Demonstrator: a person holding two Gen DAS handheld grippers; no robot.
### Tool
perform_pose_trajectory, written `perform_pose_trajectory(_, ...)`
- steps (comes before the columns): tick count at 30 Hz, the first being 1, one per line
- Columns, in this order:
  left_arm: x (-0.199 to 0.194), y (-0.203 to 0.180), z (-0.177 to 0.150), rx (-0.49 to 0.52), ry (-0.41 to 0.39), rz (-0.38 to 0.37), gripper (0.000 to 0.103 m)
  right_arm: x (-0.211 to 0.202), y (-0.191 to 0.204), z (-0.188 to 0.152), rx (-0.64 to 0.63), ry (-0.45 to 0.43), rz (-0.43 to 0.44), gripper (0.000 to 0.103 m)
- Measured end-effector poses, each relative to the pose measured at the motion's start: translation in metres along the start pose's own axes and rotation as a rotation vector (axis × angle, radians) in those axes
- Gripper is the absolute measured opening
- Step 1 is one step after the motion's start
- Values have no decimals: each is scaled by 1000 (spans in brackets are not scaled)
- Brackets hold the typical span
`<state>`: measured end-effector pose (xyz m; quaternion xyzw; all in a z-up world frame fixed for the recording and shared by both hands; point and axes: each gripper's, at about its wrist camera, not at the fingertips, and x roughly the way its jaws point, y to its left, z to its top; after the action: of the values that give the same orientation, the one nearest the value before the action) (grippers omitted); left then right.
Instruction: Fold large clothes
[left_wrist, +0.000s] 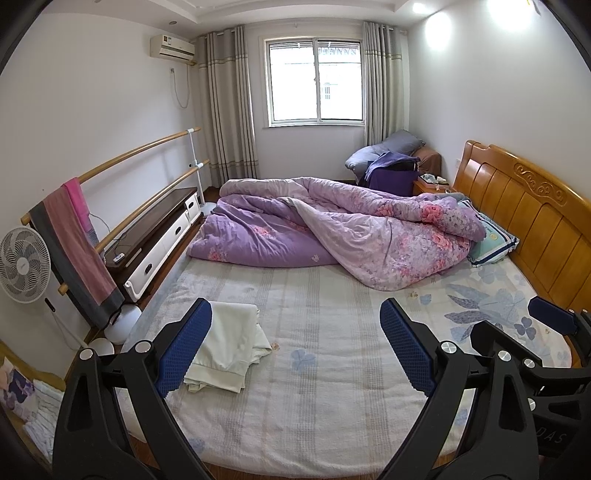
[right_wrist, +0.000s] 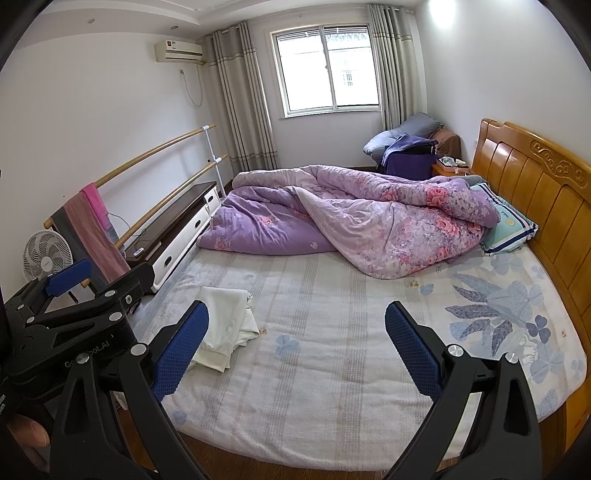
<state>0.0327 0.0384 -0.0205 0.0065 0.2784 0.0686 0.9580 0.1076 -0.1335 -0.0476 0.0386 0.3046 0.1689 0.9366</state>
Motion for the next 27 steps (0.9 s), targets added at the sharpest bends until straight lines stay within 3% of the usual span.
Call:
perform_pose_trajectory(16, 5, 3, -2, 0, 22, 15, 93, 9, -12, 5, 0, 22, 25, 93)
perform_pose_trajectory(27, 15, -16, 8, -7, 38, 48, 93, 15, -27, 11, -9, 39, 59, 93)
